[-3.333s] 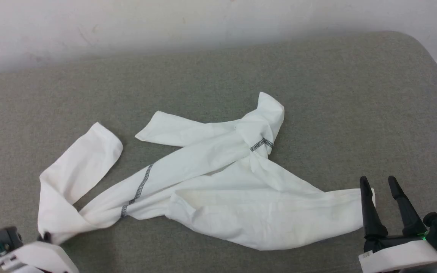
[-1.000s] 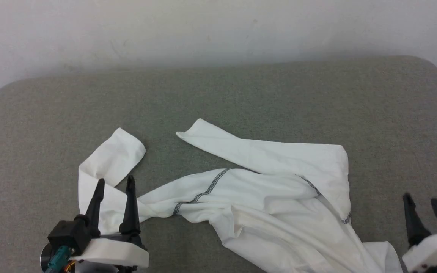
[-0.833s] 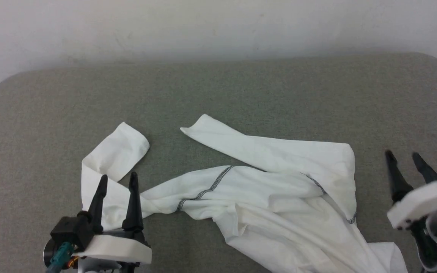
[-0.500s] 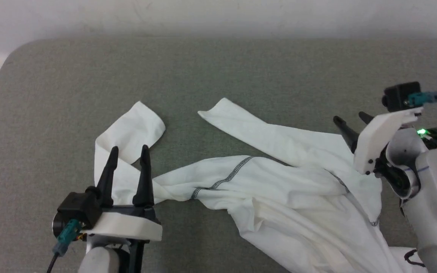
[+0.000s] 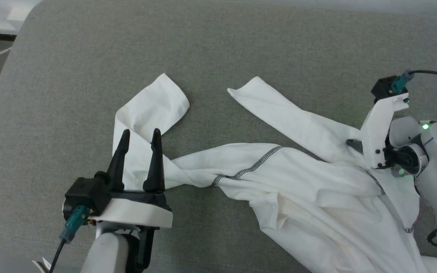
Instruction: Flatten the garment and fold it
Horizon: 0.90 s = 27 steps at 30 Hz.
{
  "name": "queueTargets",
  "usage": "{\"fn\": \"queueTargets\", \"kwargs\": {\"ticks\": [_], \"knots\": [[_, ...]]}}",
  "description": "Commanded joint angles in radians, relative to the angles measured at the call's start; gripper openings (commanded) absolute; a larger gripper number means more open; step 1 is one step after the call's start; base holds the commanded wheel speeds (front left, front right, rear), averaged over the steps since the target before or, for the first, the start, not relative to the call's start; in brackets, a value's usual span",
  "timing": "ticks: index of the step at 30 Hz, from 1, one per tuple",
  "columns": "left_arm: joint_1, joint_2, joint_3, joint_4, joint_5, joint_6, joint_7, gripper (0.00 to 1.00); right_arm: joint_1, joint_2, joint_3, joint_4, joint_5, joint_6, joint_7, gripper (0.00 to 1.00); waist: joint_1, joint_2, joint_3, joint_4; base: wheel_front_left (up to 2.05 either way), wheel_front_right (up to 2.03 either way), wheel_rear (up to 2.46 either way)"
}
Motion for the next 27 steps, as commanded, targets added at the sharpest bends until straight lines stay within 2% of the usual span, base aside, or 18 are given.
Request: {"fn": "queueTargets", "kwargs": {"ticks": [1,3,7,10,15,16,17,20,24,27], "knots": [[-0.008,-0.001,0.002,0.002,0.010,0.002,-0.005,1.00,0.045,0.019,0.039,0.029,0.019,-0.001,-0.001,0.00,0.0000,0.0000,0.002,-0.008,0.00,0.00,0.00],[-0.008,-0.001,0.007,0.009,0.017,0.000,-0.005,1.00,0.038,0.016,0.057,0.014,0.054,-0.001,-0.040,0.00,0.0000,0.0000,-0.006,-0.020,0.00,0.00,0.00],[-0.003,-0.001,0.012,0.019,0.027,-0.001,-0.005,1.00,0.003,-0.015,0.078,-0.021,0.068,-0.001,-0.223,0.00,0.0000,0.0000,-0.033,-0.044,0.00,0.00,0.00],[0.009,-0.001,0.024,0.026,0.036,-0.004,-0.005,1.00,-0.026,-0.027,0.056,-0.006,0.074,-0.001,-0.334,0.00,0.0000,0.0000,-0.066,-0.071,0.00,0.00,0.00],[0.034,-0.001,0.035,0.032,0.041,-0.008,-0.005,1.00,-0.043,-0.051,-0.019,0.031,0.082,-0.001,-0.439,0.00,0.0000,0.0000,-0.111,-0.110,0.00,0.00,0.00],[0.046,-0.001,0.039,0.032,0.043,-0.009,-0.005,1.00,-0.033,-0.075,-0.074,0.049,0.075,-0.001,-0.501,0.00,0.0000,0.0000,-0.131,-0.128,0.00,0.00,0.00],[0.046,-0.001,0.039,0.032,0.043,-0.009,-0.005,1.00,-0.033,-0.075,-0.074,0.049,0.075,-0.001,-0.501,0.00,0.0000,0.0000,-0.131,-0.128,0.00,0.00,0.00],[0.064,-0.001,0.044,0.034,0.045,-0.008,-0.005,1.00,0.025,-0.108,-0.164,0.078,0.067,-0.001,-0.577,0.00,0.0000,0.0000,-0.156,-0.155,0.00,0.00,0.00],[0.088,-0.001,0.053,0.034,0.043,0.000,-0.005,1.00,0.164,-0.140,-0.316,0.107,0.070,-0.001,-0.691,0.00,0.0000,0.0000,-0.181,-0.188,0.00,0.00,0.00],[0.107,-0.001,0.060,0.033,0.044,0.001,-0.005,1.00,0.283,-0.134,-0.440,0.143,0.082,-0.001,-0.752,0.00,0.0000,0.0000,-0.190,-0.212,0.00,0.00,0.00]]}}
